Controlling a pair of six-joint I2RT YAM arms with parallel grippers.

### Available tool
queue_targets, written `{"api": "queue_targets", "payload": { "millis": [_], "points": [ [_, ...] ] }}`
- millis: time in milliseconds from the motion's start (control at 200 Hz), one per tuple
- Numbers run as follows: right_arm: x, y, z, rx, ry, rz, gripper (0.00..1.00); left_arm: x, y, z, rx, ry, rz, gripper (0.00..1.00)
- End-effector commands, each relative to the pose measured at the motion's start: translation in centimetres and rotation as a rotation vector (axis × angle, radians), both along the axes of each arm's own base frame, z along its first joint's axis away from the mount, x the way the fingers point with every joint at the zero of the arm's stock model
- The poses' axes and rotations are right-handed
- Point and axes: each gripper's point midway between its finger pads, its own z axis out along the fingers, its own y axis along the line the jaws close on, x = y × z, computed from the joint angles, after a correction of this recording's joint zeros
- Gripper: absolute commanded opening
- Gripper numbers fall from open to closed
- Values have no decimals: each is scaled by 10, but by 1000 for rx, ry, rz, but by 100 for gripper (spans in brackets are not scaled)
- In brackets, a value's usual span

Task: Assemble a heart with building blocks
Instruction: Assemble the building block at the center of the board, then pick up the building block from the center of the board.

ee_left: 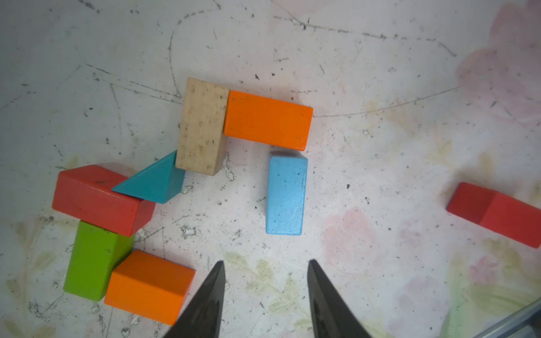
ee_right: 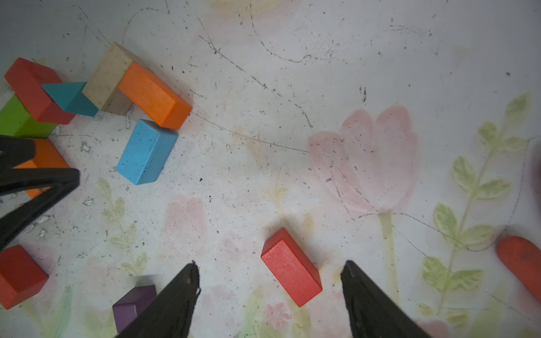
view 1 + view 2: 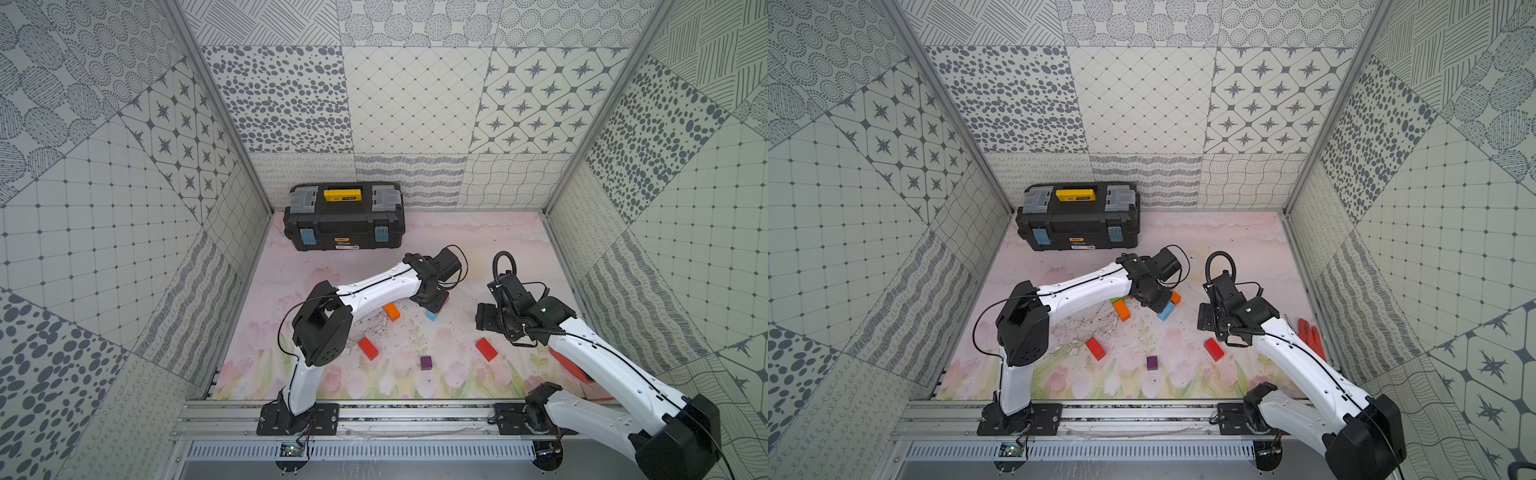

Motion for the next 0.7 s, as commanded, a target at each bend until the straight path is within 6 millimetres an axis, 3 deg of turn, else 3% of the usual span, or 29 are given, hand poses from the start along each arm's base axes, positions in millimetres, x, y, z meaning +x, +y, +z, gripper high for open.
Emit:
{"api": "queue_targets", "payload": {
  "millis": [0,195,395,695],
  "points": [
    [-7,-6,-11,-35,37,-32,82,-3,18,20,-28,-42,54,46],
    [-18,-2,-39,-49,117,-23,87,-18,31,21,-68,-9,99,46],
    [-16,4,-56,-11,119,-26,89,-27,49,29,-106,-6,160,46],
    [-18,10,-73,54,155,-9,84,-22,94,45,-247,-5,337,46]
  ]
}}
